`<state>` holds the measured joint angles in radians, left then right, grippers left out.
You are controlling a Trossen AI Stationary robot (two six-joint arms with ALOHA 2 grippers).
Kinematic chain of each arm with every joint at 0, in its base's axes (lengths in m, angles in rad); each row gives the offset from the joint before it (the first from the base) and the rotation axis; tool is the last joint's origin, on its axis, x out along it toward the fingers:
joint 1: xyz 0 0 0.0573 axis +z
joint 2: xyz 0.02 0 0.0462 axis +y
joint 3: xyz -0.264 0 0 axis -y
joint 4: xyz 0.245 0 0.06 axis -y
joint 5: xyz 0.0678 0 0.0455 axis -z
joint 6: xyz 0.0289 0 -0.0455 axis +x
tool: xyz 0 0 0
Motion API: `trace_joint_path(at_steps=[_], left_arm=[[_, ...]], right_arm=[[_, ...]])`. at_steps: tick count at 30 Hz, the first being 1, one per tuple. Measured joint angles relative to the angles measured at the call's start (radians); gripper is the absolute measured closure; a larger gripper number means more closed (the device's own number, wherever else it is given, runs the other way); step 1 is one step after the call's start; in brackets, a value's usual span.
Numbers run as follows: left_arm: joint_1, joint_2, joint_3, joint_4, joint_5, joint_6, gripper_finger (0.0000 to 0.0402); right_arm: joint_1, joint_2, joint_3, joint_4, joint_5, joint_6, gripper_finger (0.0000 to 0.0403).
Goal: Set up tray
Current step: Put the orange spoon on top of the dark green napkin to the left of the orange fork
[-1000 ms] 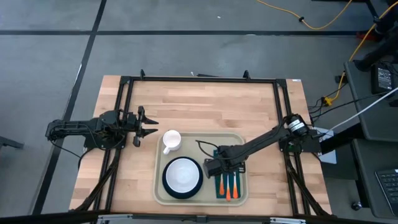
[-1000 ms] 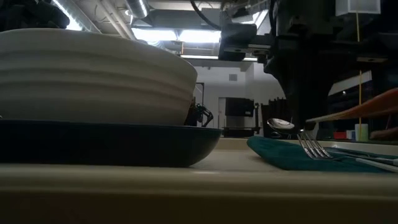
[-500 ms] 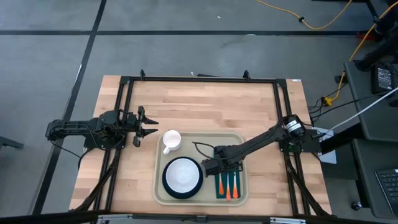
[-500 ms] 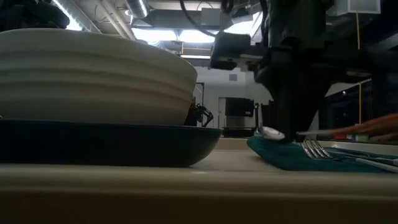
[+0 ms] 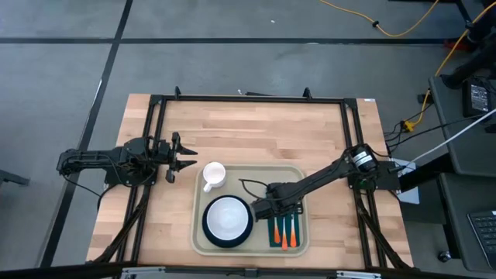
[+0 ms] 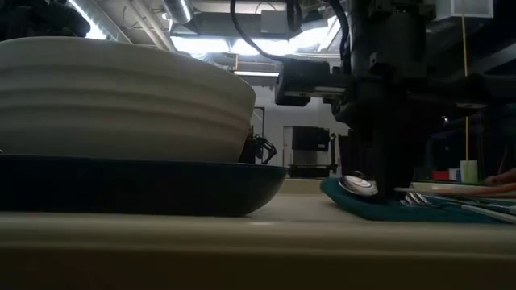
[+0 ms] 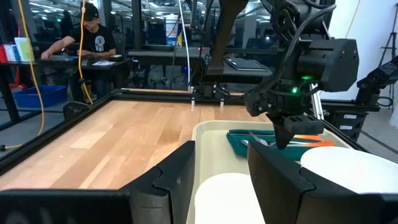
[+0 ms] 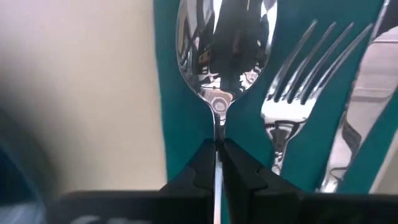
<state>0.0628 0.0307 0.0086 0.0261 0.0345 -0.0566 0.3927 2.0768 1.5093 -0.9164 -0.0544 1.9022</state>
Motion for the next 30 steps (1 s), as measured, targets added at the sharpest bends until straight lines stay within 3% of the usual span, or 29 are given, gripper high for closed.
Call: trace_joint_path(at_steps=[18, 30], left_arm=[[0.000, 0.000, 0.000, 0.000, 0.000, 0.000, 0.0258], [0.000, 0.000, 0.000, 0.000, 0.000, 0.000, 0.0258]], right_arm=[[0.000, 0.023, 0.000, 0.008, 0.001, 0.026, 0.0387], [0.000, 0.024, 0.000, 0.032, -0.001, 0.030, 0.0365]])
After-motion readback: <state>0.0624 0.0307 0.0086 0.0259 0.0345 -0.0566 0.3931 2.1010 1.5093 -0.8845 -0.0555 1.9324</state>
